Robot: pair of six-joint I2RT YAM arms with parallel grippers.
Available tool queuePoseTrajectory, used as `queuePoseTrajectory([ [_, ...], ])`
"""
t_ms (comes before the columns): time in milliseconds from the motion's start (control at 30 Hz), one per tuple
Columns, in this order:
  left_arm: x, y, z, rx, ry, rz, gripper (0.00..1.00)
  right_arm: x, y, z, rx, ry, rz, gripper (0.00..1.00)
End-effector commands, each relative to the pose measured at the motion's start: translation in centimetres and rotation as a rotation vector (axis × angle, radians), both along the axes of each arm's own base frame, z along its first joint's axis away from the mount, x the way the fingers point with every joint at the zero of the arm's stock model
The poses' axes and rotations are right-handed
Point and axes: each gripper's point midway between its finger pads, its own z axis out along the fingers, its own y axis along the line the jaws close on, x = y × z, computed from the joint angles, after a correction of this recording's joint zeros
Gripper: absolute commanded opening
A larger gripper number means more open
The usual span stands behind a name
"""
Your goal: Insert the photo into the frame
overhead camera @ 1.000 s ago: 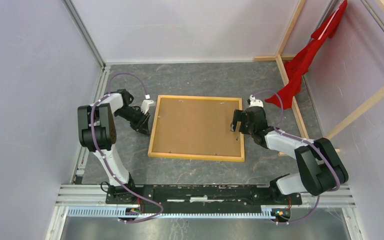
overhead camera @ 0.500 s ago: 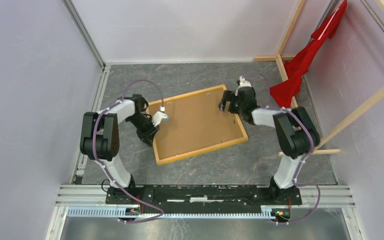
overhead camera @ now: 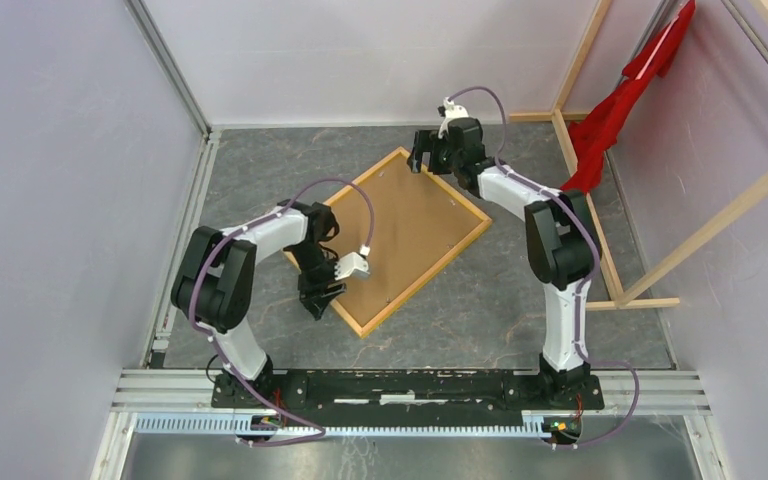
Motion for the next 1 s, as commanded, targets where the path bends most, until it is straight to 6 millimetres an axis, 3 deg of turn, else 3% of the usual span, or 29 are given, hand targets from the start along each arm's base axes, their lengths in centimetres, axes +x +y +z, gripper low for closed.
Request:
queuePoseTrajectory([
  [0,2.1,0.6,3.0,-0.095,-0.067,-0.068,0.61,-0.5,-2.3,7.1,-0.052,-0.138,-0.067,0.98],
  [67,3.7,1.6,4.3,-0.103,-0.097,-0.022,0.6,-1.8,-2.9,7.1,-0.052,-0.1,-0.082,0.98],
  [133,7.1,3.0,5.7,-0.088,-0.182,0.067,0.57,-4.8,-3.6,6.2,-0.045,-0.036,-0.082,0.98],
  [167,9.2,3.8,6.2,-0.074,-0.237,0.131,0.54,-6.7,-4.0,5.7,-0.025,-0.019,-0.082,0.98],
  [200,11.9,4.7,6.4,-0.059,-0.308,0.197,0.52,-8.2,-3.8,6.5,0.017,-0.051,-0.069,0.98],
  [333,21.7,8.5,7.3,-0.023,-0.51,0.545,0.45,-15.2,-4.2,4.3,0.086,0.009,-0.017,0.98],
  [433,26.2,10.9,7.5,-0.052,-0.549,0.736,0.42,-20.0,-3.7,2.3,0.167,0.096,0.055,0.98],
  [533,29.0,12.2,6.4,-0.04,-0.593,0.82,0.39,-23.9,-3.6,0.7,0.258,0.162,0.087,0.98],
  [600,29.4,12.1,5.0,-0.039,-0.568,0.829,0.38,-25.6,-4.0,-0.5,0.272,0.188,0.081,0.98],
  [733,27.7,11.4,1.8,-0.033,-0.474,0.801,0.38,-27.1,-4.7,-2.6,0.273,0.222,0.06,0.98],
  [833,25.4,10.8,0.0,-0.031,-0.406,0.766,0.38,-27.2,-4.8,-3.7,0.263,0.254,0.053,0.98],
  [967,22.1,9.5,-0.9,-0.064,-0.316,0.707,0.38,-26.6,-4.4,-4.4,0.268,0.277,0.05,0.98],
])
